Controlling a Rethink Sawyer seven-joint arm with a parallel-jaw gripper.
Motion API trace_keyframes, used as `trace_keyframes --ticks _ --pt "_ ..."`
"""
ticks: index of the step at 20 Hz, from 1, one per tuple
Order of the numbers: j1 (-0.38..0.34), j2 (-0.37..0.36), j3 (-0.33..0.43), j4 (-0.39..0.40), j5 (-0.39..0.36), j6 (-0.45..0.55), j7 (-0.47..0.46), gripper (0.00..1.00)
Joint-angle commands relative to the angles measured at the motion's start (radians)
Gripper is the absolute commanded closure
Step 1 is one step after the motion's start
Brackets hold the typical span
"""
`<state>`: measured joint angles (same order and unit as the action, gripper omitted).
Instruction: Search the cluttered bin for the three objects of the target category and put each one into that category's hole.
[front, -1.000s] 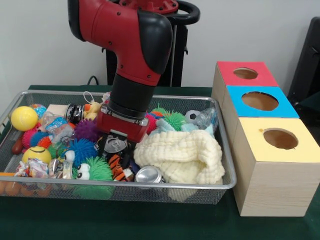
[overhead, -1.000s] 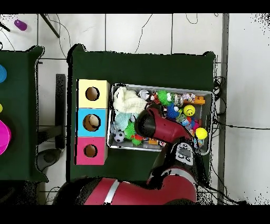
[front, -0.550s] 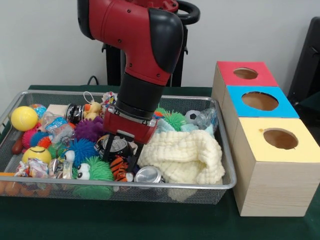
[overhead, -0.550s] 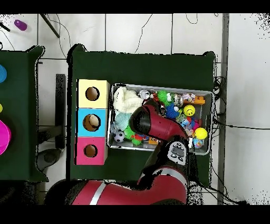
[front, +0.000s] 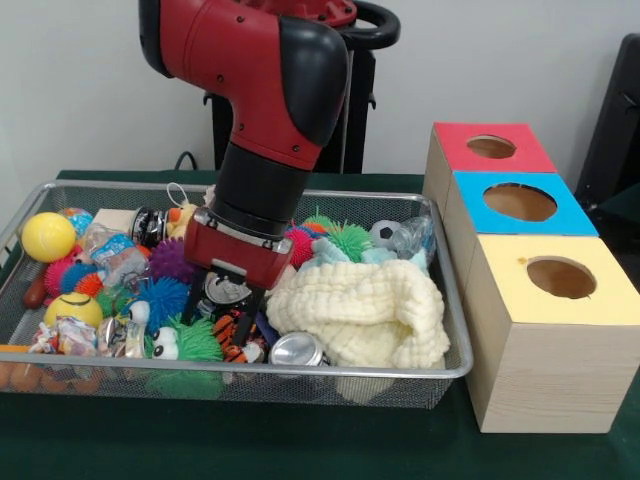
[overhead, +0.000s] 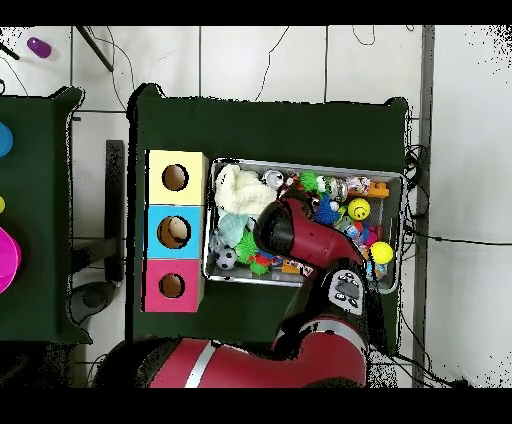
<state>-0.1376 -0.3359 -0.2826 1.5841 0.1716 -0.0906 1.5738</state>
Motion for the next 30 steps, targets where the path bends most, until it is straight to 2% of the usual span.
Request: trace_keyframes --ticks 1,10,17,22,26,30 --pt "-0.046 0.007 0.123 0.053 -0.036 -0.085 0.222 0.00" --pt "0.025 0.014 0.057 0.069 0.051 -0.081 0.266 0.00" --pt "0.145 0.035 -0.041 0.074 0.165 -0.064 0.297 0.00" --pt "0.187 0.038 -0.063 0.103 0.220 -0.084 0.317 0.00" --pt "0.156 0.010 -0.028 0.158 0.189 -0.130 0.335 0.00" --pt "0.068 -0.024 0.047 0.221 0.072 -0.216 0.351 0.00"
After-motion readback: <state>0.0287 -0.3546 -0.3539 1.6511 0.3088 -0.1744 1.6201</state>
